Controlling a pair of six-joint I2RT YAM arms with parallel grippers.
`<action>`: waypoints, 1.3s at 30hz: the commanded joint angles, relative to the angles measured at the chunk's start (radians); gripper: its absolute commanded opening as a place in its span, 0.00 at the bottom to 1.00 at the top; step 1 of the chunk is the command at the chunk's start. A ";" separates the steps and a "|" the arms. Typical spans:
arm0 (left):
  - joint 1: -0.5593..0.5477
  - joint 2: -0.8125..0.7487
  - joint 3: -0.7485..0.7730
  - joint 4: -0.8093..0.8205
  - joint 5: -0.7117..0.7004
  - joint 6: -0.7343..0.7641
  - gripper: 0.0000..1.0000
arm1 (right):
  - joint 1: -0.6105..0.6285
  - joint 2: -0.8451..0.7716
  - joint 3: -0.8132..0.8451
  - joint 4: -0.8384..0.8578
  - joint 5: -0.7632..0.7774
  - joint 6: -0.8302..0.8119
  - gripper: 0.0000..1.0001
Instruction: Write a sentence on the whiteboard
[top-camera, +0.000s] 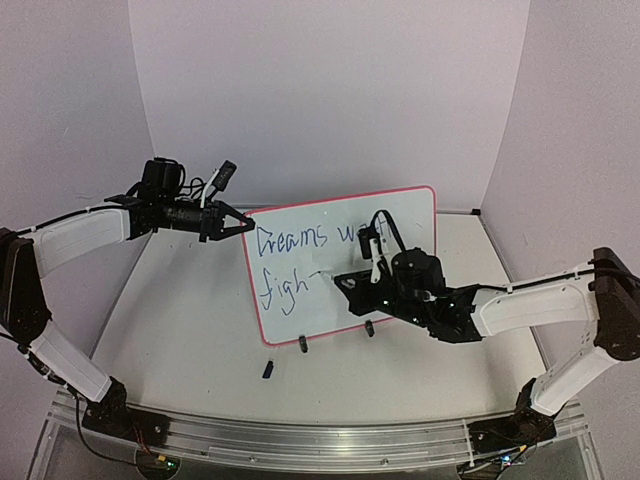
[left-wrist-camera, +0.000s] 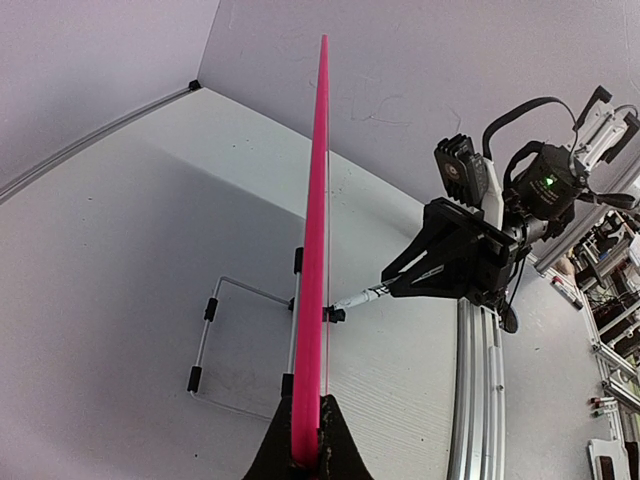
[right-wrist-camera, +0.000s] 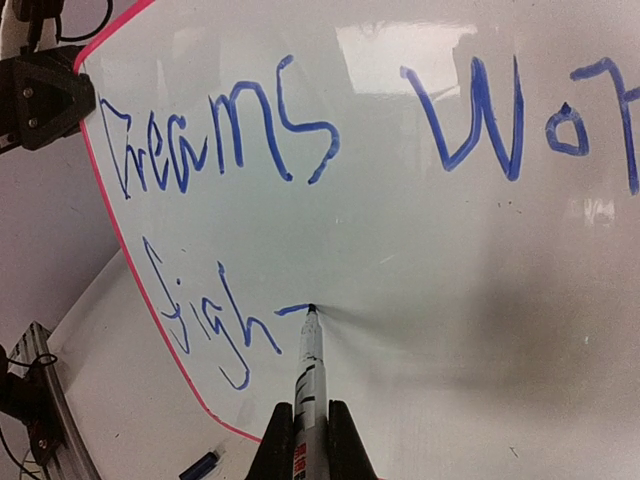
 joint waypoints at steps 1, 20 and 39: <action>-0.033 0.022 -0.019 -0.107 -0.046 0.107 0.00 | -0.006 -0.044 -0.011 0.009 -0.014 -0.007 0.00; -0.033 0.028 -0.016 -0.112 -0.052 0.113 0.00 | -0.020 0.028 0.074 0.028 -0.043 -0.070 0.00; -0.034 0.031 -0.016 -0.115 -0.053 0.115 0.00 | -0.018 0.021 -0.042 0.027 -0.070 0.031 0.00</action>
